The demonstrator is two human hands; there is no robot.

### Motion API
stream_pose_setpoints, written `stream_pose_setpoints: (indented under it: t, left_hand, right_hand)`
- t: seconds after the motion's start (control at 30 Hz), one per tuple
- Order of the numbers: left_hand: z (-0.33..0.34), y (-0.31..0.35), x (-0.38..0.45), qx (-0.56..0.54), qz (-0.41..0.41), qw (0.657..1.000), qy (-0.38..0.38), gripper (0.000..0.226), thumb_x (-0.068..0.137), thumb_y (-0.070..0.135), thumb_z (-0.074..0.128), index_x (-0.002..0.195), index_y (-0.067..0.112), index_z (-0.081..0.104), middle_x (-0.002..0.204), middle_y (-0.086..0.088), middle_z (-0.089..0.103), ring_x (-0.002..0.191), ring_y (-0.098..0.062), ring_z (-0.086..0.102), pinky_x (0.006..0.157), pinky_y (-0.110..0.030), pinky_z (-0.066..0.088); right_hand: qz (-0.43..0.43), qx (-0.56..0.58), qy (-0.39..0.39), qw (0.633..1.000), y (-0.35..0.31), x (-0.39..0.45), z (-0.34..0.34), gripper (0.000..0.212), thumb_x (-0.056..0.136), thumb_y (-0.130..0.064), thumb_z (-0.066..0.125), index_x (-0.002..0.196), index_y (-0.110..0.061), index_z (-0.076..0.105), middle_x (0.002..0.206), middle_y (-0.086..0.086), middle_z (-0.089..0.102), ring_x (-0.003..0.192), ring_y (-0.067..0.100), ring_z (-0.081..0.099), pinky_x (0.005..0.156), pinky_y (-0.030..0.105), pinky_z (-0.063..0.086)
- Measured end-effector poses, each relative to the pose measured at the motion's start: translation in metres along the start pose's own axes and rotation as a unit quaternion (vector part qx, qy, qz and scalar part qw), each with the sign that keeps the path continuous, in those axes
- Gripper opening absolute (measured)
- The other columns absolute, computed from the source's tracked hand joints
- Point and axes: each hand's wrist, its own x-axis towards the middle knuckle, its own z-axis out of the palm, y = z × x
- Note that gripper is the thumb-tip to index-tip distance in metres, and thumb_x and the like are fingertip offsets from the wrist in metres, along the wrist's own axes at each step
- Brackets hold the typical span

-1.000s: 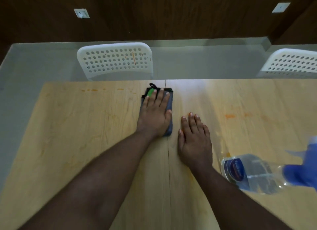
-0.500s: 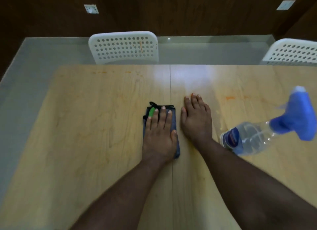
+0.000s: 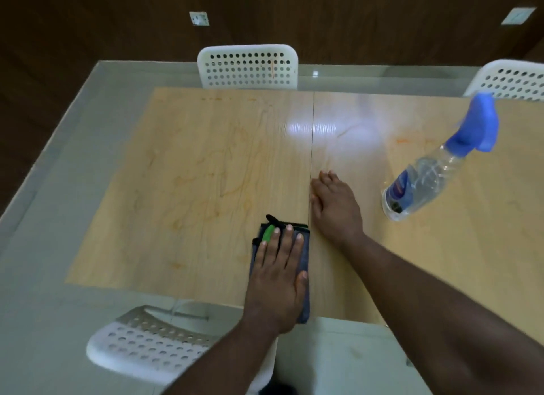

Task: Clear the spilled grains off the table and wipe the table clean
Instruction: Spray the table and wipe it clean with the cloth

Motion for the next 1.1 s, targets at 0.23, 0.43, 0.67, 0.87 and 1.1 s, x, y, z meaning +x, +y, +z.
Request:
stream_pose_setpoints:
  t: [0.23,0.43,0.67,0.87,1.1]
  left_hand:
    - [-0.017,-0.042,0.049,0.054,0.14,0.988,-0.031,0.068,0.111,0.045,0.024,0.169,0.023,-0.003,0.176,0.001,-0.014,0.162,-0.02,-0.014,0.131,-0.049,0.011]
    - [-0.028,-0.058,0.138,0.064,0.121,0.99,-0.018,0.067,0.11,0.047,0.017,0.169,0.022,-0.003,0.176,0.001,-0.014,0.161,-0.018,-0.016,0.131,-0.048,0.007]
    - [-0.047,-0.096,0.28,0.079,0.191,0.978,-0.022,0.067,0.109,0.049,0.017,0.169,0.023,0.002,0.177,0.001,-0.004,0.162,-0.017,-0.009,0.131,-0.047,0.006]
    - [-0.066,-0.102,0.38,0.083,0.194,0.977,-0.018,0.069,0.106,0.05,0.017,0.169,0.024,0.006,0.177,0.0,0.002,0.163,-0.02,-0.001,0.131,-0.042,0.0]
    - [-0.049,-0.058,0.33,0.005,-0.06,0.998,0.033,0.072,0.104,0.047,0.008,0.168,0.017,-0.006,0.176,-0.008,-0.009,0.162,-0.028,-0.01,0.131,-0.05,0.003]
  right_hand:
    - [0.008,-0.021,0.024,0.999,0.003,0.036,-0.007,0.048,0.107,-0.031,0.047,0.153,-0.016,0.052,0.165,0.008,0.042,0.15,0.029,0.038,0.119,0.046,0.032]
    - [0.047,-0.004,0.083,0.995,0.005,0.113,0.003,0.038,0.103,-0.023,0.053,0.137,-0.013,0.065,0.152,0.009,0.058,0.13,0.031,0.048,0.106,0.045,0.046]
    - [0.116,0.096,0.169,0.974,0.006,0.141,0.008,0.036,0.103,-0.023,0.046,0.134,-0.016,0.064,0.123,0.003,0.069,0.113,0.022,0.052,0.086,0.039,0.052]
    - [0.11,-0.035,0.097,0.989,0.006,0.148,0.015,0.052,0.107,-0.033,0.043,0.157,-0.018,0.048,0.156,0.001,0.053,0.137,0.023,0.043,0.109,0.043,0.043]
    - [0.13,-0.052,0.05,0.989,0.006,0.146,0.013,0.057,0.107,-0.038,0.041,0.161,-0.02,0.04,0.166,0.001,0.04,0.152,0.024,0.029,0.12,0.045,0.033]
